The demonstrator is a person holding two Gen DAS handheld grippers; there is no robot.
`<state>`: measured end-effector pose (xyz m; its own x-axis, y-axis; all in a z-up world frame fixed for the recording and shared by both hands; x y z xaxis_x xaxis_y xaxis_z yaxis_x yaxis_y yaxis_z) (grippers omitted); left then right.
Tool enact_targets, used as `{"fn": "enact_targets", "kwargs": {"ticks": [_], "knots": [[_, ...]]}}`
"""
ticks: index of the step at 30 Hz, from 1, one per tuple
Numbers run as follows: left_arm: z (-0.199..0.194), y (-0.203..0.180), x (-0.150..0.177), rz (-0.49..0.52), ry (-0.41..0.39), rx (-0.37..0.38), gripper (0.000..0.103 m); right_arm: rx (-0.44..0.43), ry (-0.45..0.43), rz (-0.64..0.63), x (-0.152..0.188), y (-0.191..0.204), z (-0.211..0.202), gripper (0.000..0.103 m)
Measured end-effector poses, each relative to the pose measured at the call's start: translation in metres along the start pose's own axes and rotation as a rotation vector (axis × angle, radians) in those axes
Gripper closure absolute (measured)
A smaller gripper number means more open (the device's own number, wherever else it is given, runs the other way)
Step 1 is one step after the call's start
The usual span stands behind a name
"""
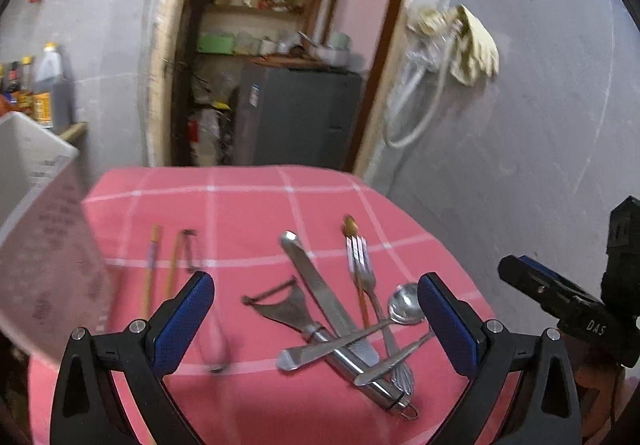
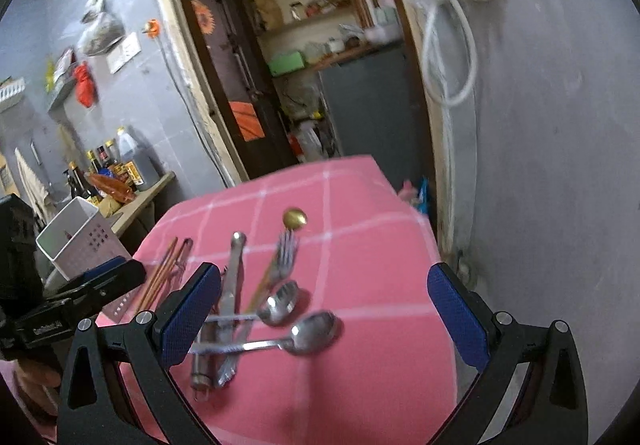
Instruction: Organize utensils
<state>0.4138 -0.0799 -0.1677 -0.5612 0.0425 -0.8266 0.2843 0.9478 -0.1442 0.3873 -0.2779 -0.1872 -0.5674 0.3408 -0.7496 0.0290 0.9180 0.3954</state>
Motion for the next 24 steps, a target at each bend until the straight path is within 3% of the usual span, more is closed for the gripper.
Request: {"fn": "enact_targets", "kwargs": {"ticks": [3, 6, 11, 15, 22, 24], "knots": [[0.017, -0.009, 0.007, 0.024, 0.040, 0.056, 0.005, 0.006, 0.038, 0.041, 0.014, -0.010, 0.008, 0.006], [0.031, -0.013, 0.016, 0.042, 0.099, 0.096, 0.015, -0.007, 0.073, 0.068, 0.025, -0.014, 0.015, 0.022], [0.045, -0.013, 0.029, 0.035, 0.179, 0.146, 0.029, -0.018, 0.135, 0.080, 0.040, -0.013, 0.031, 0.041], [0.053, -0.018, 0.027, 0.070, 0.200, 0.179, 0.041, -0.025, 0.164, 0.086, 0.047, -0.012, 0.036, 0.057], [0.063, -0.040, 0.035, 0.229, 0.304, 0.211, 0.070, -0.014, 0.182, 0.116, 0.051, -0.014, 0.040, 0.067], [0.062, -0.042, 0.035, 0.256, 0.315, 0.198, 0.073, -0.014, 0.183, 0.123, 0.051, -0.015, 0.039, 0.069]]}}
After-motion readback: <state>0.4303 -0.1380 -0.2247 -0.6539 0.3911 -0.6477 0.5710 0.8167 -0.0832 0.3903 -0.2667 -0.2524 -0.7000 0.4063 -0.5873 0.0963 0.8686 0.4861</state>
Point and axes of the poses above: each gripper's, at about its wrist camera, not at the fingertips, and z roughly the way its jaws point, y to its left, x to its underside, the point moved 6 cm from there along z, roughly the way its jaws point, and after that the axes turned 6 degrees about z, right-handed, at the moved point
